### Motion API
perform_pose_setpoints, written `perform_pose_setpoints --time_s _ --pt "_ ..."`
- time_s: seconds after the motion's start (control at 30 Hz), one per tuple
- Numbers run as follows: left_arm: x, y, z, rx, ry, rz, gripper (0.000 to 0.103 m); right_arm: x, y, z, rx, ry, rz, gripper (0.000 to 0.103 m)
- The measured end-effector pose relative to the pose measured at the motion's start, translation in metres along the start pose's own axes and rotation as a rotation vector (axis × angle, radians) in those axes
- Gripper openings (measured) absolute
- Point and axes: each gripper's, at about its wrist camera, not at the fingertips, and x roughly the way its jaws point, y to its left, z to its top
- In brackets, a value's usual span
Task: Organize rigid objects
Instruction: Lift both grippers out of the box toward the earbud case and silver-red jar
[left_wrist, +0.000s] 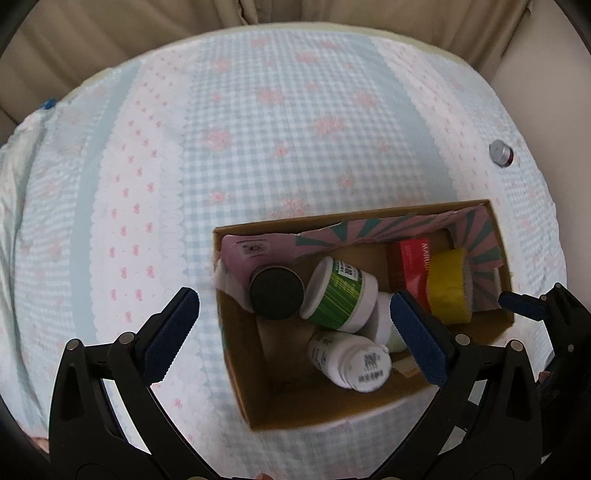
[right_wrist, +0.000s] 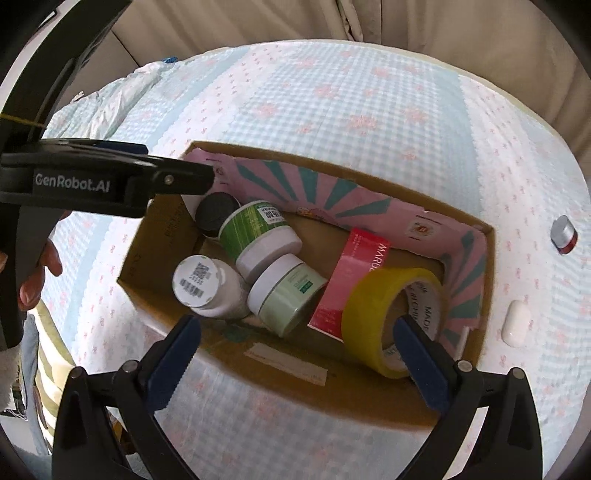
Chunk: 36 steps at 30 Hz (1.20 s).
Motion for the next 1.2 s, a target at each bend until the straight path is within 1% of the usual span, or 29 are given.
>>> perform_pose_setpoints --time_s 0.2,0.3,0.4,0.5,0.6,0.67,0.73,0.87,0.93,1.03,1.13,1.2 --pt "-0.051 -0.013 -0.007 -0.021 -0.059 0.036 0.103 -0.042 0.007 -0.003 0.006 -0.025 -0.009 0.103" --pt "-0.078 -0.025 -0.010 -0.021 -0.100 0.037 0.103 -0.066 0.005 -0.005 0.022 -0.028 -0.030 0.103" --pt "-0.099 -0.038 -0.013 -0.033 -0.129 0.021 0.103 -0.094 0.000 -0.008 0.049 -0.040 -0.059 0.103" --pt "-0.119 -0.054 -0.018 -0.033 -0.153 0.026 0.103 -0.126 -0.013 -0.012 0.100 -0.054 -0.084 0.103" --pt "-0.141 -0.072 -0.022 -0.024 -0.184 0.038 0.103 -0.159 -0.026 -0.014 0.133 -0.095 -0.144 0.103" --pt "-0.155 -0.086 -0.025 -0.022 -0.200 0.037 0.103 -0.183 -0.034 -0.017 0.149 -0.128 -0.211 0.103" --pt "-0.172 -0.103 -0.029 -0.019 -0.237 0.040 0.103 -0.207 -0.045 -0.020 0.164 -0.156 -0.264 0.103" --pt "-0.193 -0.141 -0.035 -0.020 -0.297 0.037 0.103 -0.243 -0.072 -0.029 0.211 -0.198 -0.336 0.103" --pt "-0.200 -0.164 -0.040 -0.032 -0.308 0.038 0.103 -0.261 -0.091 -0.036 0.241 -0.227 -0.346 0.103" --pt "-0.206 -0.200 -0.044 -0.047 -0.318 0.023 0.103 -0.283 -0.116 -0.047 0.251 -0.268 -0.354 0.103" --pt "-0.202 -0.235 -0.041 -0.059 -0.315 0.031 0.103 -0.295 -0.142 -0.054 0.227 -0.288 -0.372 0.103" --pt "-0.196 -0.257 -0.039 -0.076 -0.317 0.023 0.103 -0.300 -0.164 -0.059 0.227 -0.296 -0.363 0.103"
